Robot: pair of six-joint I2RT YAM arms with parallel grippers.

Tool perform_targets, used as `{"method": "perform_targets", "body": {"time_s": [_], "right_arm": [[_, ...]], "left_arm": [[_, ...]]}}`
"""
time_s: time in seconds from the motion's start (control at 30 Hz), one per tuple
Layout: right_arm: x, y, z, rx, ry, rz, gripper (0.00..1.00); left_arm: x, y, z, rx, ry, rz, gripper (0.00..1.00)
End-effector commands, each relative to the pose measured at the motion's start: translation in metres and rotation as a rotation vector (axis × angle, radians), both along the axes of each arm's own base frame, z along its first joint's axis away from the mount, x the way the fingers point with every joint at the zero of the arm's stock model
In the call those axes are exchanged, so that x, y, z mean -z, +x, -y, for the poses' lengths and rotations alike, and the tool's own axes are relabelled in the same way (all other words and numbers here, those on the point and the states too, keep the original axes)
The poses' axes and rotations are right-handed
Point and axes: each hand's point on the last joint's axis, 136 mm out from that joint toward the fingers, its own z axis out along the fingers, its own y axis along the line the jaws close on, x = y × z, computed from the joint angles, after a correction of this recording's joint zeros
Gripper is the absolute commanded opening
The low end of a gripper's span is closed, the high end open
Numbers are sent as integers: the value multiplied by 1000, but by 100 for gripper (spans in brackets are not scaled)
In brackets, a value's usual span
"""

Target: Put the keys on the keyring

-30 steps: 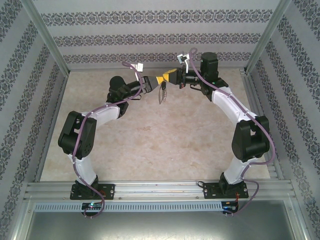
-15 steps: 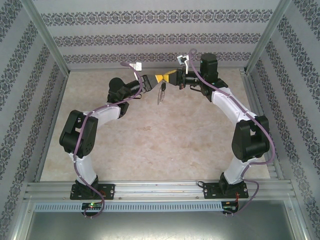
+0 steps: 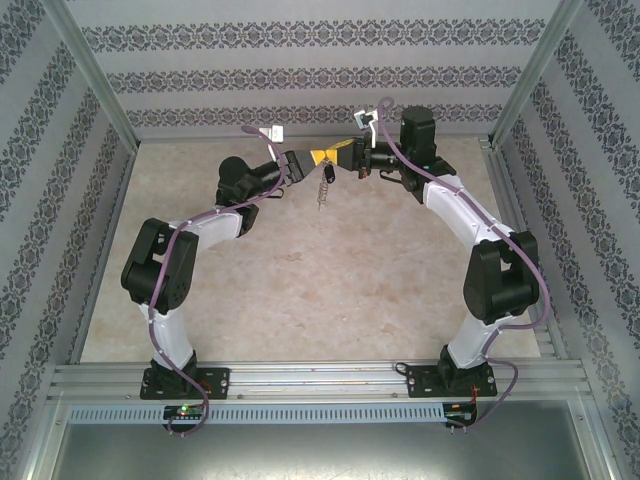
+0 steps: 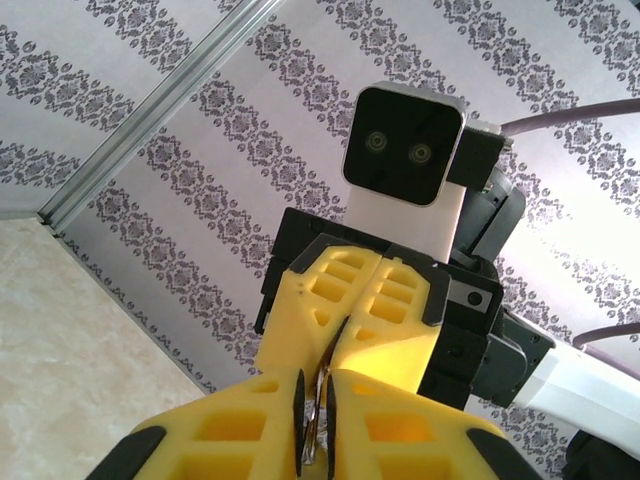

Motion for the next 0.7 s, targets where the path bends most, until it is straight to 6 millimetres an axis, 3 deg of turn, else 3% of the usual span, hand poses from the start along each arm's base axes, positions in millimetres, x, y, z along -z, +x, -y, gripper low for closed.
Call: {"method": "perform_targets", "body": {"time_s": [0.0, 0.17, 0.23, 0.43, 0.53, 0.67], "right_arm": [[-5, 1, -1, 9, 4, 38, 0], [-4, 0, -2, 4, 6, 35, 0], [-6, 0, 0, 11, 6, 38, 0], [-18, -7, 19, 76, 33, 57, 32], [-24, -14, 34, 122, 44, 72, 39], [-13, -22, 47, 217, 33, 65, 42]], "left_arm": [[-15, -18, 7, 52, -27, 94, 12], [-17, -19, 8, 57, -27, 104, 0], [-19, -19, 8, 55, -29, 106, 0], [-25, -23, 8, 62, -31, 138, 0], [-29, -26, 8, 69, -29, 161, 0], [-34, -30, 7, 70, -22, 204, 0]]}}
